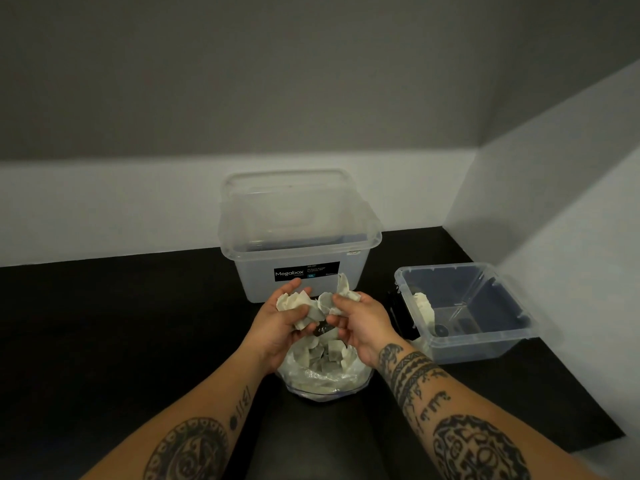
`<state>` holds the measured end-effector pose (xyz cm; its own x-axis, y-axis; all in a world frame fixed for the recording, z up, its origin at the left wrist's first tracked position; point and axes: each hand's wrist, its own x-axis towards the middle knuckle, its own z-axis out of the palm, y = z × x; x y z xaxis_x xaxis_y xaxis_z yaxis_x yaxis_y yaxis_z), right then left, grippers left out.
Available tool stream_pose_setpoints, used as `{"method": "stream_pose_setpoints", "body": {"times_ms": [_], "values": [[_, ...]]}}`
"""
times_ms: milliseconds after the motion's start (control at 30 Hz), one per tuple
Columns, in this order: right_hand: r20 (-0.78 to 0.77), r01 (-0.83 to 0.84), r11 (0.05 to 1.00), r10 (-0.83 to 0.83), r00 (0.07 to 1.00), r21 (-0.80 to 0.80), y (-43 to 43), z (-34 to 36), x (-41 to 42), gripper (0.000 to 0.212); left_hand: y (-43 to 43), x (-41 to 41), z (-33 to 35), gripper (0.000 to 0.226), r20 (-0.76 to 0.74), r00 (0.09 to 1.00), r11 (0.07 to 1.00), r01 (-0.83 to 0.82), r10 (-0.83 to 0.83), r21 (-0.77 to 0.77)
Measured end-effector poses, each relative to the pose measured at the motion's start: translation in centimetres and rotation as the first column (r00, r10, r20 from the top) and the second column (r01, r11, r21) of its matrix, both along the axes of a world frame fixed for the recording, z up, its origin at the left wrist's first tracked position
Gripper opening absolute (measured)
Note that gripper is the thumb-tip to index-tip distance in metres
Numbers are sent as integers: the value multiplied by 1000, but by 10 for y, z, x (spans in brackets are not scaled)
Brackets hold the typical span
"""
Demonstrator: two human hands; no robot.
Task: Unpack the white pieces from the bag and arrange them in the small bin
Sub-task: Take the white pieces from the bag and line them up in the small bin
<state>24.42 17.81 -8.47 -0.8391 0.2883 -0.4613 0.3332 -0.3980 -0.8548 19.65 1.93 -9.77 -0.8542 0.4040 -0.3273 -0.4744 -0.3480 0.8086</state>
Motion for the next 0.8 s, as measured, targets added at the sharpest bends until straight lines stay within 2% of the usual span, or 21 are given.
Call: {"method": "stream_pose_setpoints", "body": {"times_ms": [167, 300, 500, 600, 633, 700, 767, 800], "values": [[38, -11, 998, 14, 999, -62, 4, 1, -6, 20, 10, -7, -2, 45, 38, 993, 993, -114, 114, 14], [-53, -8, 985, -1, 999, -175, 2, -1, -10, 23, 11, -9, -4, 48, 50, 994, 993, -104, 101, 60], [-90, 39, 994, -30, 995, 102, -3, 10, -17, 19, 10, -6, -3, 52, -23, 1000, 997, 11, -13, -78], [-133, -26, 966, 62, 989, 257, 6, 19, -19, 17, 3, -5, 1, 37, 119, 992, 999, 40, -38, -18], [-150, -84, 951, 133, 980, 299, 10, 24, -19, 18, 1, -6, 1, 41, 197, 978, 998, 61, -64, 21], [-151, -268, 878, 351, 924, 397, 14, 35, -19, 19, -4, -6, 3, 62, 297, 942, 987, 147, -157, 58], [-47, -424, 689, 553, 832, 587, 13, 44, -20, 19, -6, -6, 1, 84, 303, 913, 962, 265, -272, 66], [13, -458, 602, 596, 803, 654, 10, 47, -20, 19, -6, -5, 2, 90, 295, 899, 946, 314, -322, 75]]}}
